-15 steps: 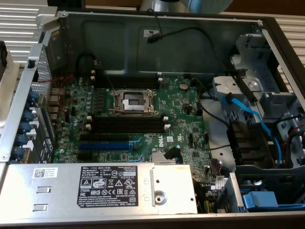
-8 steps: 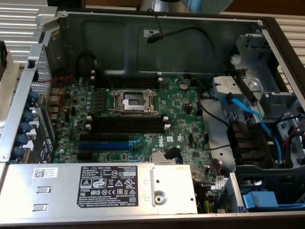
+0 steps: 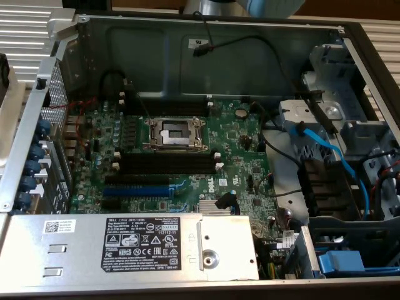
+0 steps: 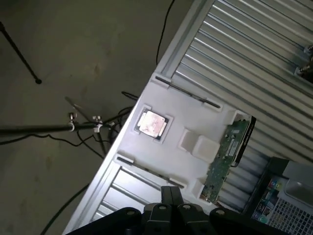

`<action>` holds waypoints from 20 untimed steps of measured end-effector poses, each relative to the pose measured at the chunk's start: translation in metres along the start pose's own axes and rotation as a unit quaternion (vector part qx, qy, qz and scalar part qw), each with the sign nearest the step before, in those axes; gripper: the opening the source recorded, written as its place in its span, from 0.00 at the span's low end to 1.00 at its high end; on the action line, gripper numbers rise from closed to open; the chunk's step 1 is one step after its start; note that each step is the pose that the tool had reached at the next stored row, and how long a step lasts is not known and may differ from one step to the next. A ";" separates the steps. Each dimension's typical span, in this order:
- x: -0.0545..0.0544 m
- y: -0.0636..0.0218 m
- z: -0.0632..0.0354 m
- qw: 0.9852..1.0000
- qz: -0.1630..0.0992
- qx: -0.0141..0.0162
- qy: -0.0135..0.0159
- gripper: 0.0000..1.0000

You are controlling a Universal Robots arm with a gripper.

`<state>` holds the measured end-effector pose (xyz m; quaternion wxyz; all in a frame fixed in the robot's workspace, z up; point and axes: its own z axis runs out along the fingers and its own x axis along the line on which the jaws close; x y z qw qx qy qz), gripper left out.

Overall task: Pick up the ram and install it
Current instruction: 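Pick up the ram and move it above insertion slot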

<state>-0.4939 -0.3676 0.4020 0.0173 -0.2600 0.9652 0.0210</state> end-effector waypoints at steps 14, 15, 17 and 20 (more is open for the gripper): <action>0.000 0.0000 0.0000 0.992 -0.127 -0.005 0.005 0.10; 0.000 0.0000 0.0000 0.991 -0.136 -0.005 0.005 0.10; 0.000 0.0000 -0.0001 0.988 -0.154 -0.006 0.006 0.10; 0.000 0.0000 -0.0001 0.983 -0.181 -0.007 0.007 0.10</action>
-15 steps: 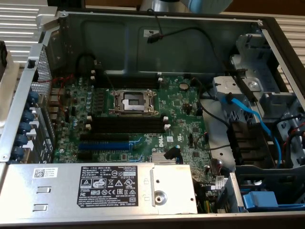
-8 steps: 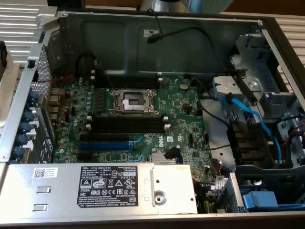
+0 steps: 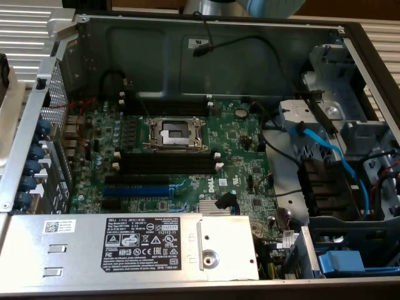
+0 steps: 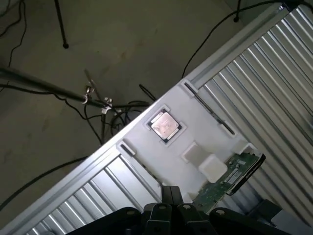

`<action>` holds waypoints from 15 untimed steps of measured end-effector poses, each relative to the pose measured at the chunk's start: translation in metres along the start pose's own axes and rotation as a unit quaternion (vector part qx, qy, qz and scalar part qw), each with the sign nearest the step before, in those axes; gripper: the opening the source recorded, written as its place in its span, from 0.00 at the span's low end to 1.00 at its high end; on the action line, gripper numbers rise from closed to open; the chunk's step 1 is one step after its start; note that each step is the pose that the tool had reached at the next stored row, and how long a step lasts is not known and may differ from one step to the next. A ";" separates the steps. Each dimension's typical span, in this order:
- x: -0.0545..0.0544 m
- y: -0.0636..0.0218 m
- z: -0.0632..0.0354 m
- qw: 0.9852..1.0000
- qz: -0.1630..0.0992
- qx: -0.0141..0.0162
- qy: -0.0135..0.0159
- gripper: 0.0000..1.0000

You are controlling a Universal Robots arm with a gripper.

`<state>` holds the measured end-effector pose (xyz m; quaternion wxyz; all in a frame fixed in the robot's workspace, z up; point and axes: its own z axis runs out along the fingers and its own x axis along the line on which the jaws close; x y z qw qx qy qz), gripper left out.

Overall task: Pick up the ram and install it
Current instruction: 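Pick up the ram and move it above insertion slot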

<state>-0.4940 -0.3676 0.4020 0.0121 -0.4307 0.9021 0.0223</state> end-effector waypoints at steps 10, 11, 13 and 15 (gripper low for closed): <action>0.000 0.0000 0.0000 0.996 -0.090 -0.003 0.004 0.10; 0.000 0.0000 0.0000 0.995 -0.100 -0.003 0.005 0.10; 0.000 0.0000 0.0000 0.993 -0.118 -0.003 0.006 0.10; 0.000 0.0000 0.0001 0.991 -0.136 -0.004 0.007 0.10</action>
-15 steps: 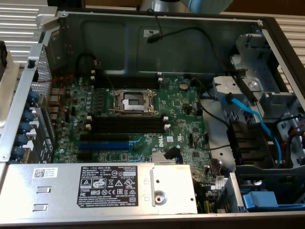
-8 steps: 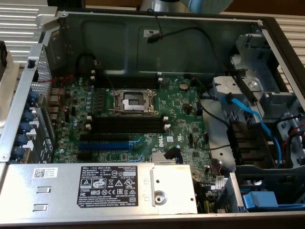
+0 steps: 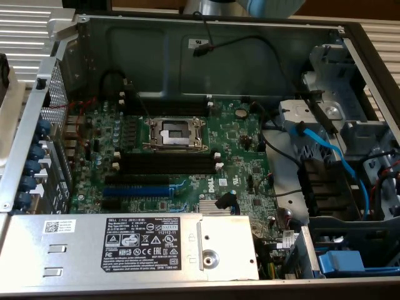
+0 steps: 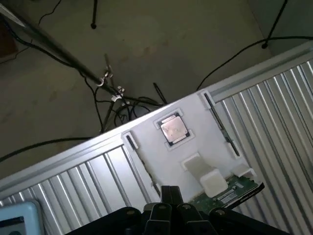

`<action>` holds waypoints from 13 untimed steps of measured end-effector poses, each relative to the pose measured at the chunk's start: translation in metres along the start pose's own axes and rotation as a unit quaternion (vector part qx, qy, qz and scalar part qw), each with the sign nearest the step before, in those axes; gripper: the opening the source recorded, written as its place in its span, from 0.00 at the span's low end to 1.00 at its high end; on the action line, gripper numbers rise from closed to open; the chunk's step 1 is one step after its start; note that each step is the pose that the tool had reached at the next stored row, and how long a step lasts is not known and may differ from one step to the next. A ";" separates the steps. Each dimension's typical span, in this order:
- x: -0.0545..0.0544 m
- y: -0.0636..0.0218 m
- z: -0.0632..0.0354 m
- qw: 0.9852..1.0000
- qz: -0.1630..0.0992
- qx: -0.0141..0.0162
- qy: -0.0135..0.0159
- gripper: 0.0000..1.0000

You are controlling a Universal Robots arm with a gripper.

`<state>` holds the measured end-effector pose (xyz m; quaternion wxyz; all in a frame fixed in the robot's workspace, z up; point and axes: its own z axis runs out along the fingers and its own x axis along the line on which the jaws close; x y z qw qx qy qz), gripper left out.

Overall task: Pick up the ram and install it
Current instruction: 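Pick up the ram and move it above insertion slot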

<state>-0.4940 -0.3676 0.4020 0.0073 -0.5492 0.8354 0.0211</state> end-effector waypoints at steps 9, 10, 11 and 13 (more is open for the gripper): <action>0.000 0.0000 0.0000 0.997 -0.083 -0.002 0.005 0.10; 0.000 0.0000 0.0000 0.996 -0.091 -0.002 0.005 0.10; 0.000 0.0000 -0.0001 0.995 -0.101 -0.003 0.005 0.10; 0.000 0.0000 -0.0001 0.993 -0.119 -0.003 0.006 0.10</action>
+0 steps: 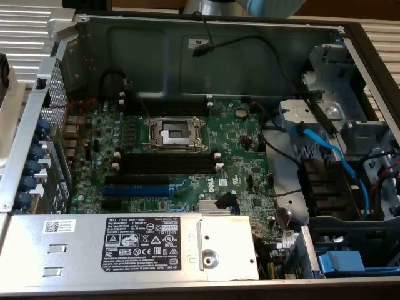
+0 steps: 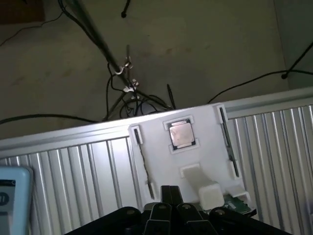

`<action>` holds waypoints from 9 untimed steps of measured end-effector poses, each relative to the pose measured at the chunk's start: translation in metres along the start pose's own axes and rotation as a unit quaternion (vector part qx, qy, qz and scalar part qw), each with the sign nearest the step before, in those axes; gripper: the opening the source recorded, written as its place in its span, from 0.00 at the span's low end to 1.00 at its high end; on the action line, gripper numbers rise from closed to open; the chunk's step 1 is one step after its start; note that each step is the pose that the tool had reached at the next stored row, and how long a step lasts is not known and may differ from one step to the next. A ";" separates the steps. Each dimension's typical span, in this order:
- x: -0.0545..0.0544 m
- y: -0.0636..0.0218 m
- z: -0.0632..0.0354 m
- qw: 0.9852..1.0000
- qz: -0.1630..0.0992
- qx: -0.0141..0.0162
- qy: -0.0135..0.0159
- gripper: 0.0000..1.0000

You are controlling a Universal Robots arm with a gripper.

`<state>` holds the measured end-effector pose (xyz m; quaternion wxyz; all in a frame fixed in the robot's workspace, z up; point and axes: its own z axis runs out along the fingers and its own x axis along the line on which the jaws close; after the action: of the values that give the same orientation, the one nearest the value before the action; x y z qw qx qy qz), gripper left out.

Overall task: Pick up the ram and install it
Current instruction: 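Pick up the ram and move it above insertion slot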

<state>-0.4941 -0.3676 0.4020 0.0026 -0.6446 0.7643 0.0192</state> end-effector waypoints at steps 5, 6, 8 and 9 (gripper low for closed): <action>0.000 0.0000 0.0001 0.999 -0.045 -0.001 0.004 0.10; 0.000 0.0000 0.0001 0.999 -0.054 -0.001 0.005 0.10; 0.000 0.0000 0.0006 0.997 -0.072 -0.001 0.007 0.10; 0.000 0.0000 0.0009 0.997 -0.080 -0.001 0.009 0.10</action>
<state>-0.4941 -0.3676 0.4011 -0.0036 -0.7038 0.7103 0.0141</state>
